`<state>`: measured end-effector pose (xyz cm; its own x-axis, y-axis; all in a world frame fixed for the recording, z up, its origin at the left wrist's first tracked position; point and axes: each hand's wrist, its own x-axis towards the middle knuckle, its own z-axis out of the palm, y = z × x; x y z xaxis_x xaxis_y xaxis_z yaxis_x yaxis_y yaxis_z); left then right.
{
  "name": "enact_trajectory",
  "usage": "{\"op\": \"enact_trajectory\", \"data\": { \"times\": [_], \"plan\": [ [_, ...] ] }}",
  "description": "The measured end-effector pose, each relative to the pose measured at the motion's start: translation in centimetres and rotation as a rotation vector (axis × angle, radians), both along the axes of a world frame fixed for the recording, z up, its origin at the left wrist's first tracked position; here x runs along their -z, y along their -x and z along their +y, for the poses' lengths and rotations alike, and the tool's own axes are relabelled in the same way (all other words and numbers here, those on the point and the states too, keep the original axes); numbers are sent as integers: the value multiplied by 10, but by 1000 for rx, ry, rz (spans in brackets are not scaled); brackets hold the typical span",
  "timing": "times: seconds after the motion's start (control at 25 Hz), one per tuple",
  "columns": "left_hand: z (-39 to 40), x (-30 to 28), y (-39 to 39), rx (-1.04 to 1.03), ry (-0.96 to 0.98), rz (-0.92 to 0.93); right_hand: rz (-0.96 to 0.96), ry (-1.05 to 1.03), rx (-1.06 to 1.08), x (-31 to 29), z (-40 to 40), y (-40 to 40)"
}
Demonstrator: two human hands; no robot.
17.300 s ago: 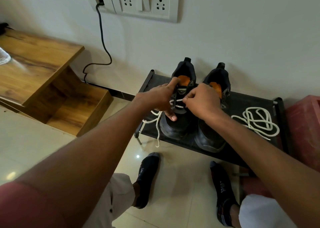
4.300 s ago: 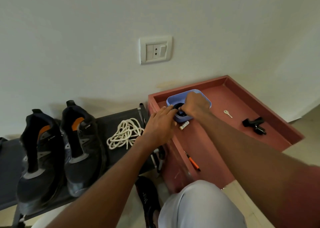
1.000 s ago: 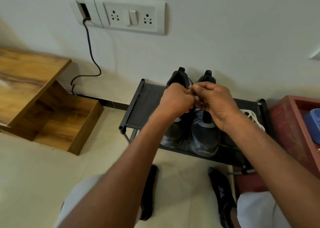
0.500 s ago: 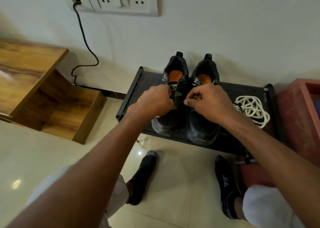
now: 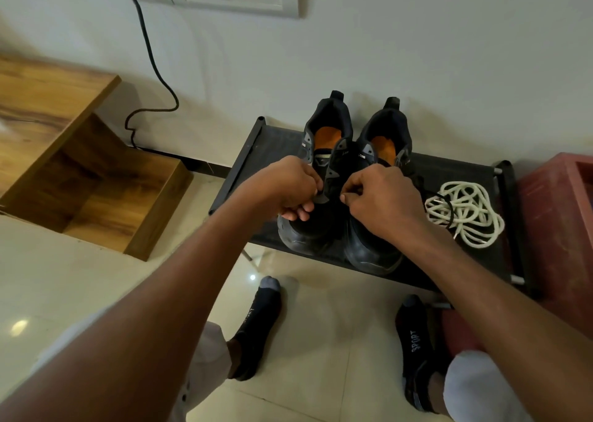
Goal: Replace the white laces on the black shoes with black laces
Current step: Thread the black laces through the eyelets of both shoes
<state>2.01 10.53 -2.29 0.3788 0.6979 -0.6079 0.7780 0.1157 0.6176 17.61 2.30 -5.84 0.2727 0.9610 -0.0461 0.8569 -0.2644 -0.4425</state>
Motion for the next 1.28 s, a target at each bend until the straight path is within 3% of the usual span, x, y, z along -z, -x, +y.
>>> {"op": "enact_trajectory", "data": {
  "times": [0.24, 0.6, 0.84, 0.96, 1.28],
  "plan": [
    [5, -5, -3, -34, -3, 15, -57, 13, 34, 0, 4, 5],
    [9, -8, -5, 25, 7, 91, 25, 17, 25, -5, 12, 8],
    [13, -3, 0, -4, 35, 51, 208, -72, 135, -4, 18, 7],
    [12, -4, 0, -13, 58, 39, 293, -8, 149, -5, 18, 4],
    [11, -4, -1, -28, 89, 30, 73, -33, 14, -10, 11, 14]
  ]
}}
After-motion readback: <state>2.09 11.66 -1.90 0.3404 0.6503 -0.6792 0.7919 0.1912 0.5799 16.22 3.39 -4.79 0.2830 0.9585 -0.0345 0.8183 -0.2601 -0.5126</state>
